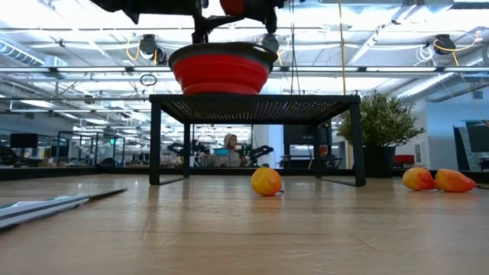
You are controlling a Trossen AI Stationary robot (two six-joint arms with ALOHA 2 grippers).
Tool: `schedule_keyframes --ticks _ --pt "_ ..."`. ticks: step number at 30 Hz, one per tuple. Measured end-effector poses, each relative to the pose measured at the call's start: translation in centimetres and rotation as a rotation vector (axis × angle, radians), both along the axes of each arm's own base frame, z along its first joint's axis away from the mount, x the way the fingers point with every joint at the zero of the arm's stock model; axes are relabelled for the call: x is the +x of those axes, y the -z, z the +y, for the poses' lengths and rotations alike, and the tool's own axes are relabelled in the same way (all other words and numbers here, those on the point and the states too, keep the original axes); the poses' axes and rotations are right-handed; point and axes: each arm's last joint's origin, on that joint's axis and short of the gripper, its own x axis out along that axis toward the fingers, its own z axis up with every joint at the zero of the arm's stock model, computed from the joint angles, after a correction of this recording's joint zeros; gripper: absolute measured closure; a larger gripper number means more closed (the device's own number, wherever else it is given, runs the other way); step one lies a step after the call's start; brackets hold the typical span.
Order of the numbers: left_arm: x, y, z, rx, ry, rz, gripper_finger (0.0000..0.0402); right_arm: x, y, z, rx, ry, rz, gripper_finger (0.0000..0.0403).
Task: Pick & Place Fruit
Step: Put the pomegranate into the strainer on the shelf
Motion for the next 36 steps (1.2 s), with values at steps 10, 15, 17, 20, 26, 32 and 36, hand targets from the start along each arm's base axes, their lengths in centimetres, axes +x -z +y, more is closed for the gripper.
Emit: schedule_keyframes --ticks 10,15,17,20,26,32,36 --pt "-0.06 0.21 0.11 -0.004 0.009 0.023 0.0160 0.01 0.11 0.34 0.001 -0.012 0.012 0.0212" --pt "-0.15 0.26 0.41 -0.015 0.018 0.028 0.0160 -0.02 0.25 0.33 0.005 -0.012 0.026 0.0212" --pt "-0.14 0.33 0.41 -0.022 0.021 0.035 0.0160 -0.06 0.39 0.33 0.023 -0.012 0.041 0.0211" --pt "-0.13 0.40 0.41 -0.026 0.023 0.041 0.0161 -0.09 0.47 0.32 0.038 -0.046 0.050 0.0211" --pt "-0.12 0.40 0.41 -0.025 0.023 0.040 0.0161 -0.09 0.45 0.32 0.009 -0.056 0.047 0.0211" --pt "-0.13 0.40 0.43 -0.026 0.019 0.041 0.0161 -0.09 0.45 0.32 0.007 -0.057 0.048 0.0211" --pt "-0.15 0.37 0.43 -0.029 0.017 0.040 0.0161 -0.09 0.41 0.25 0.006 -0.055 0.043 0.0211"
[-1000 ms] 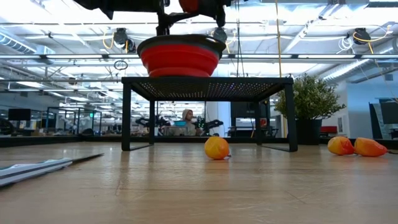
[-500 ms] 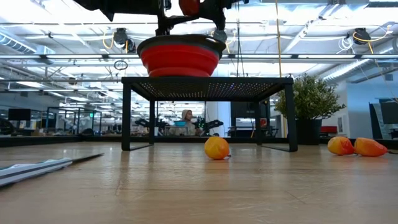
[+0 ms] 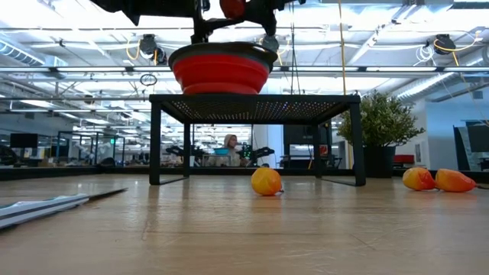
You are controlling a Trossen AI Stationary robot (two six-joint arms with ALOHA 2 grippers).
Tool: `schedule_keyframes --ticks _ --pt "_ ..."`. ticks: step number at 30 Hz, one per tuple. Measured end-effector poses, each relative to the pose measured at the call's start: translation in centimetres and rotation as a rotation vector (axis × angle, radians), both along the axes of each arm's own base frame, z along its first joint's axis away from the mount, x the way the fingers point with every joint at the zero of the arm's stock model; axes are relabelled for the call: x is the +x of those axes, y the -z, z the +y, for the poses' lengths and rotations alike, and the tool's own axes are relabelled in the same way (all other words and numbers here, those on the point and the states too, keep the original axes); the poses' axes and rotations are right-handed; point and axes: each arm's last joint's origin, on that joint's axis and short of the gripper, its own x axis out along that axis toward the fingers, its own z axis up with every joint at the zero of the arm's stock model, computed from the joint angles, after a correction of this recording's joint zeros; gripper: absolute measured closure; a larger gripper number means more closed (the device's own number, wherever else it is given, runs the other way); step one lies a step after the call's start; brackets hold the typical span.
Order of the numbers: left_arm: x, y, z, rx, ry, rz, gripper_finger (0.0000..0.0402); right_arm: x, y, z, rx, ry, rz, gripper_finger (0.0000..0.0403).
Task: Pick & Place Fruit
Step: Put the pomegranate into the strainer on the shelf
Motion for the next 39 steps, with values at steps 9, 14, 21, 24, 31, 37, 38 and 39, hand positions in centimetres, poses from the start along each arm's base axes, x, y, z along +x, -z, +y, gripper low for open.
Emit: schedule_keyframes --ticks 9,14,21,24,31,37,38,39 --pt "0.0 0.0 -0.2 -0.003 0.002 0.002 0.0161 0.0 -0.1 -0.4 -0.022 0.041 -0.008 0.0211" --pt "0.0 0.0 -0.1 -0.004 0.000 0.004 0.0161 0.0 -0.1 -0.4 -0.030 0.045 -0.008 0.0210" --pt "0.0 0.0 -0.1 -0.008 0.001 0.005 0.0161 0.0 -0.1 -0.4 -0.033 0.045 -0.009 0.0188" --pt "0.0 0.0 -0.1 -0.008 0.000 0.005 0.0161 0.0 -0.1 -0.4 -0.033 0.045 -0.010 0.0174" --pt "0.0 0.0 0.1 0.014 -0.012 0.004 0.0161 0.0 -0.1 -0.4 -0.042 0.051 -0.011 0.0164" --pt "-0.3 0.1 1.0 0.016 -0.027 0.010 0.0161 -0.1 0.0 -0.7 -0.089 0.108 0.006 0.0162" --pt "-0.4 0.1 1.1 0.014 -0.023 0.014 0.0161 -0.1 0.0 -0.7 -0.102 0.119 0.012 0.0161" --pt "-0.4 0.2 1.2 0.010 -0.016 0.019 0.0162 -0.2 0.0 -0.8 -0.112 0.129 0.017 0.0160"
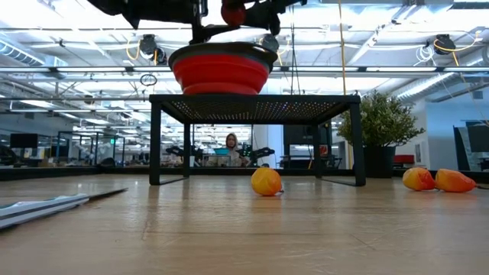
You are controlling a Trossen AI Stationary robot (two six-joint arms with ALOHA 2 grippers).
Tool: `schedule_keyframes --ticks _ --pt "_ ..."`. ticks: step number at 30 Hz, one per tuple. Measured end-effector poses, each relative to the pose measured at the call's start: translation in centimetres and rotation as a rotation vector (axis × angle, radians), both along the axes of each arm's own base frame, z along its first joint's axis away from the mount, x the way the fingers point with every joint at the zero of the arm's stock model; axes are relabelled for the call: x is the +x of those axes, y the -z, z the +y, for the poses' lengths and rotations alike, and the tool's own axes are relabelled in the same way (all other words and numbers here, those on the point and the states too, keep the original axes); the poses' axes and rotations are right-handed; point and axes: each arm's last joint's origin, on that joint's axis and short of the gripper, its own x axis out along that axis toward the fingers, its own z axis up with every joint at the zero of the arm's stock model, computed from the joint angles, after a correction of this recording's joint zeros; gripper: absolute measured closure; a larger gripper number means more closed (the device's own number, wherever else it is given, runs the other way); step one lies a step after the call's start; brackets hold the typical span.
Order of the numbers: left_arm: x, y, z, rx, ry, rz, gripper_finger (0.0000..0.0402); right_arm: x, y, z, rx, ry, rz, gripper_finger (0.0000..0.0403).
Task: Pick & Place Fruit
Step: Put the pomegranate into the strainer on the shelf
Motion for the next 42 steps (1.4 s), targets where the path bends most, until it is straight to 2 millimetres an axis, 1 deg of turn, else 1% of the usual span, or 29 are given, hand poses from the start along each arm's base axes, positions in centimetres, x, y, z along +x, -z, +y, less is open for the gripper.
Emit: schedule_keyframes --ticks 11,17,20,28,36,39,42 --pt "-0.3 0.5 0.8 -0.016 -0.017 0.043 0.0163 -0.1 0.0 -0.5 -0.021 0.020 0.008 0.0146" --pt "-0.6 0.4 1.6 -0.020 -0.025 0.040 0.0190 -0.3 0.5 -0.9 -0.013 0.029 0.062 0.0134" --pt "-0.8 0.4 2.0 -0.021 -0.032 0.039 0.0197 -0.3 0.7 -0.9 -0.010 0.029 0.080 0.0132" --pt "-1.3 0.7 3.2 -0.025 -0.069 0.069 0.0190 -0.6 1.2 -0.9 -0.001 0.029 0.140 0.0132" --pt "-1.9 1.5 4.0 -0.025 -0.102 0.143 0.0193 -1.9 0.6 -0.7 0.024 0.037 0.173 0.0135" --pt "-2.0 1.6 4.2 -0.020 -0.106 0.151 0.0193 -2.8 -0.1 -0.5 0.048 0.047 0.174 0.0144" --pt "-2.0 1.6 4.2 -0.013 -0.107 0.152 0.0193 -3.2 -0.7 -0.5 0.050 0.048 0.148 0.0159"
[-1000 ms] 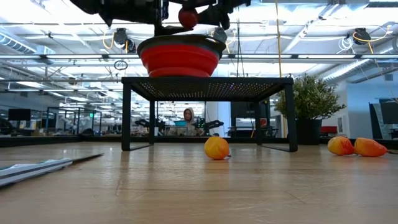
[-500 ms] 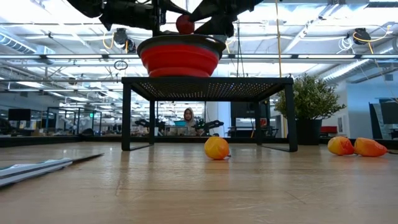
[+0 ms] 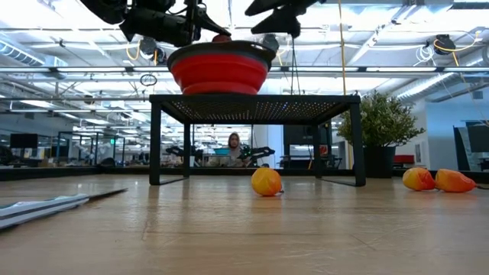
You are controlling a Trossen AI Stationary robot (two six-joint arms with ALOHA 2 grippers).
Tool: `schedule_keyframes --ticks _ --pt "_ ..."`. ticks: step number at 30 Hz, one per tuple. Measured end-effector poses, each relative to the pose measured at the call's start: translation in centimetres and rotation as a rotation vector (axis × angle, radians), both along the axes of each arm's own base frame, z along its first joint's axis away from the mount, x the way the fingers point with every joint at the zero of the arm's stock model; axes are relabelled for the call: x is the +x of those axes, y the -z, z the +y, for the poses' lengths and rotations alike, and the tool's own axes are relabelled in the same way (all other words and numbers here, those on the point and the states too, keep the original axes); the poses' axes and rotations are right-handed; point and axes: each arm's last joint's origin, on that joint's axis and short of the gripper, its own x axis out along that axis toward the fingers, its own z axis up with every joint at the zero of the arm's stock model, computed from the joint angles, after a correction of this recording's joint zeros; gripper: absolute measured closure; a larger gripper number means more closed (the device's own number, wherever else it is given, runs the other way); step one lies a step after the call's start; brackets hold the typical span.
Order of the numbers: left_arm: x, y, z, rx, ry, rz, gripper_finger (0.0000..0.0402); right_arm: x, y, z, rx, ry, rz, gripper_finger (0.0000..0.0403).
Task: Pick & Place Fruit
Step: Put the pomegranate into the strainer on the shelf
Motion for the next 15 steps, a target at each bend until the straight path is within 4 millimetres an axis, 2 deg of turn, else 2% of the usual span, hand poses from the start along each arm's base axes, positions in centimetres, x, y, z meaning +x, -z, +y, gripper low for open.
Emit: schedule_keyframes --ticks 8,15 --pt "-0.2 -0.6 -0.1 0.012 0.007 -0.037 0.0193 -1.0 -1.2 0.2 0.010 0.003 -0.049 0.0225" --pt "-1.4 -2.2 -0.6 0.176 0.011 -0.087 0.0192 -1.0 -1.2 0.2 0.013 0.001 -0.044 0.0282"
